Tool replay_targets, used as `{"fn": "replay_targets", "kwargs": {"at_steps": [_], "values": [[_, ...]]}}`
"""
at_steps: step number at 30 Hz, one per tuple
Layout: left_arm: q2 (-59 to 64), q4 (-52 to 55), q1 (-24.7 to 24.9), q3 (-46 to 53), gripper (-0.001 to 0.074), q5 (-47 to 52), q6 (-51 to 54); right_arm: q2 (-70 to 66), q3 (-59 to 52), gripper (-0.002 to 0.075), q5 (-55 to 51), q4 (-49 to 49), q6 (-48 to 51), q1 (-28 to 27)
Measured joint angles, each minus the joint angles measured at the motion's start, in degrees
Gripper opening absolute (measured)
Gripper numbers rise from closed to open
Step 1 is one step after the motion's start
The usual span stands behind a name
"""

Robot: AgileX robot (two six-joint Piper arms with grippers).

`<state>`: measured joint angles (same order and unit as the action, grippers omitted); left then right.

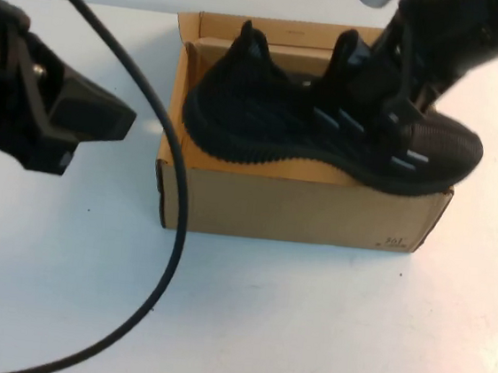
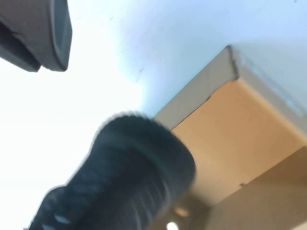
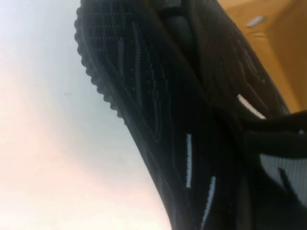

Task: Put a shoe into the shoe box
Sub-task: Place the shoe in the shoe box

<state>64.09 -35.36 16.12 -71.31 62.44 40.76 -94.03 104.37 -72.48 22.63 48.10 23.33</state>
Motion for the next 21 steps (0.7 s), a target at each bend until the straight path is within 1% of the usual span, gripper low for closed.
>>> {"fn": "replay_targets", "kwargs": {"at_steps": [7, 12, 17, 21], "values": [[-4.7, 4.1, 0.0, 6.9, -0.0001, -4.4, -6.4, -11.4, 13.6, 0.0019, 0.0, -5.3, -0.8, 0.0], [-5.7, 4.9, 0.0, 11.5, -0.0001, -6.3, -7.6, -19.2, 22.0, 0.0019, 0.3, -6.0, 2.1, 0.0], [-5.7, 5.2, 0.0, 13.4, -0.0001, -7.3, -7.7, -26.3, 28.1, 0.0019, 0.9, -6.9, 2.8, 0.0], [-5.7, 5.2, 0.0, 13.4, -0.0001, -7.9, -7.7, -30.4, 29.6, 0.0019, 3.4, -8.3, 2.9, 0.0]]}}
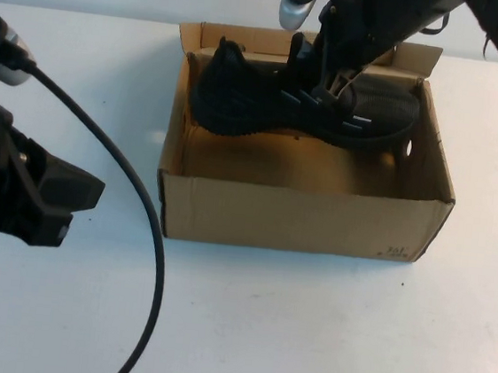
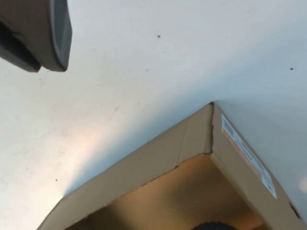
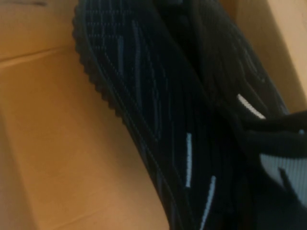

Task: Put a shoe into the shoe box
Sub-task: Place the shoe in the shoe box

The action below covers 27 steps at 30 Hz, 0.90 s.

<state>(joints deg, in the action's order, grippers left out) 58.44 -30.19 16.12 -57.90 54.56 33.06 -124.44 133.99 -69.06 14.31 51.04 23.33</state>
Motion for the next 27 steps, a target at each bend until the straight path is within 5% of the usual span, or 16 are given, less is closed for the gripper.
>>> {"fn": "replay_targets", "kwargs": {"at_steps": [27], "values": [[0.0, 0.0, 0.0, 0.2, -0.0001, 0.1, 0.0, -9.7, 0.4, 0.0019, 8.7, -1.7, -1.2, 0.0]]}}
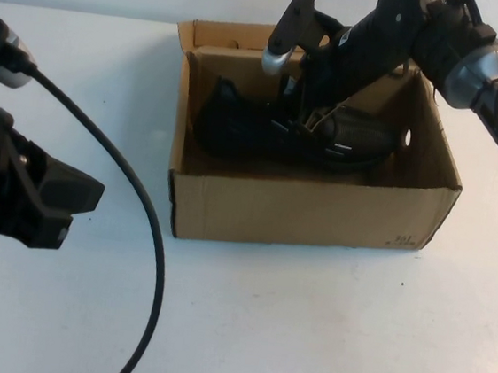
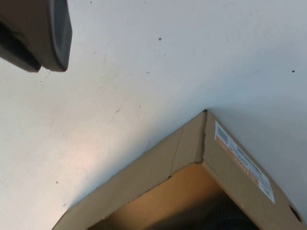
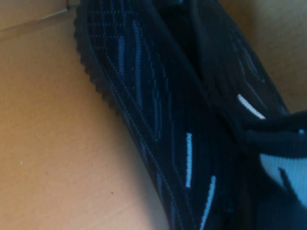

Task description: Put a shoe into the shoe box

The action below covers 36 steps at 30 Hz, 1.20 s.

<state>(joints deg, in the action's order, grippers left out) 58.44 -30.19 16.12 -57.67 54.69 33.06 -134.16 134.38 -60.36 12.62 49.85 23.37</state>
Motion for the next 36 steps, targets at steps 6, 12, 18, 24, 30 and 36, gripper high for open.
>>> {"fn": "replay_targets", "kwargs": {"at_steps": [6, 12, 18, 24, 30, 36], "values": [[0.0, 0.0, 0.0, 0.0, -0.0001, 0.1, 0.0, -0.9, 0.0, 0.002, 0.2, 0.0, 0.0, 0.0], [0.0, 0.0, 0.0, 0.0, -0.0001, 0.2, 0.0, -0.8, 0.0, 0.0139, 1.9, -1.0, -3.7, 0.0], [0.0, 0.1, 0.0, 0.0, -0.0001, 0.6, 0.0, 1.5, 0.0, 0.0361, 4.2, -2.1, -7.7, 0.0], [0.0, 1.3, 0.0, 0.0, -0.0001, 0.6, 1.9, 5.4, 0.1, 0.0358, 3.6, -2.1, -10.1, 0.0], [-0.3, 2.1, 0.0, 0.0, -0.0001, 0.6, 6.6, 12.4, 0.1, 0.006, -1.2, -2.1, -10.3, 0.0], [-4.7, 6.3, 0.0, 0.0, -0.0001, 0.4, 10.0, 22.3, 0.1, -0.0008, -6.1, -2.0, -16.4, 0.0]]}}
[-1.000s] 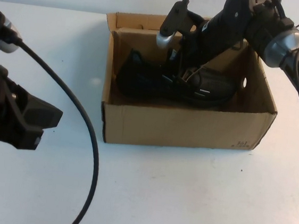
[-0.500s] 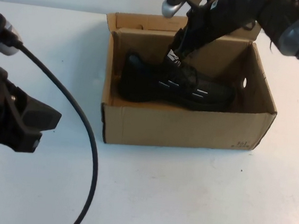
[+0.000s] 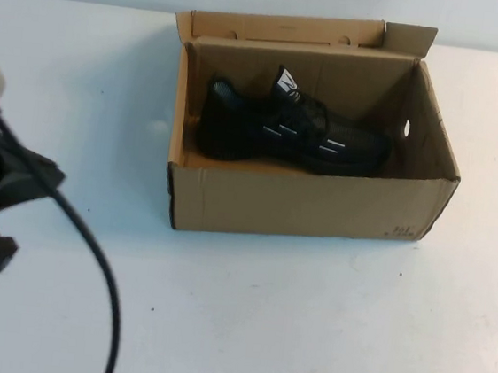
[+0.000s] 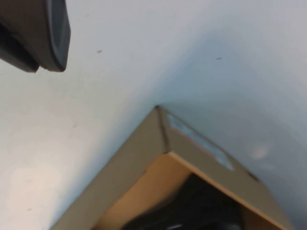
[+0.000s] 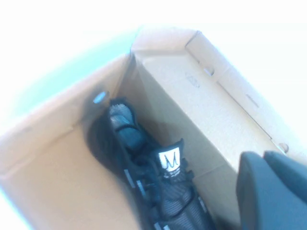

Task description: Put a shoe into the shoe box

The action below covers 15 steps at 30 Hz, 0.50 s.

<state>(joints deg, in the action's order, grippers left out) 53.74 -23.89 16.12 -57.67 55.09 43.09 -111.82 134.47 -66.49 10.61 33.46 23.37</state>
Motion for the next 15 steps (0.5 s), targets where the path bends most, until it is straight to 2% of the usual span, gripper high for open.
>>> {"fn": "replay_targets", "kwargs": {"at_steps": [3, 7, 15], "values": [[-3.2, 5.8, 0.0, 0.0, -0.0001, -0.2, -1.6, 4.5, 0.1, -0.0013, -3.6, 0.2, -4.3, 0.0], [-7.8, 11.2, 0.0, 0.0, -0.0001, -0.4, -8.6, 10.2, 0.1, -0.0014, -5.9, 0.0, -8.6, 0.0], [-19.3, 9.2, 0.0, 0.0, -0.0001, -2.3, -17.4, 22.4, 0.2, -0.0016, -6.7, -0.1, -13.1, 0.0]]}}
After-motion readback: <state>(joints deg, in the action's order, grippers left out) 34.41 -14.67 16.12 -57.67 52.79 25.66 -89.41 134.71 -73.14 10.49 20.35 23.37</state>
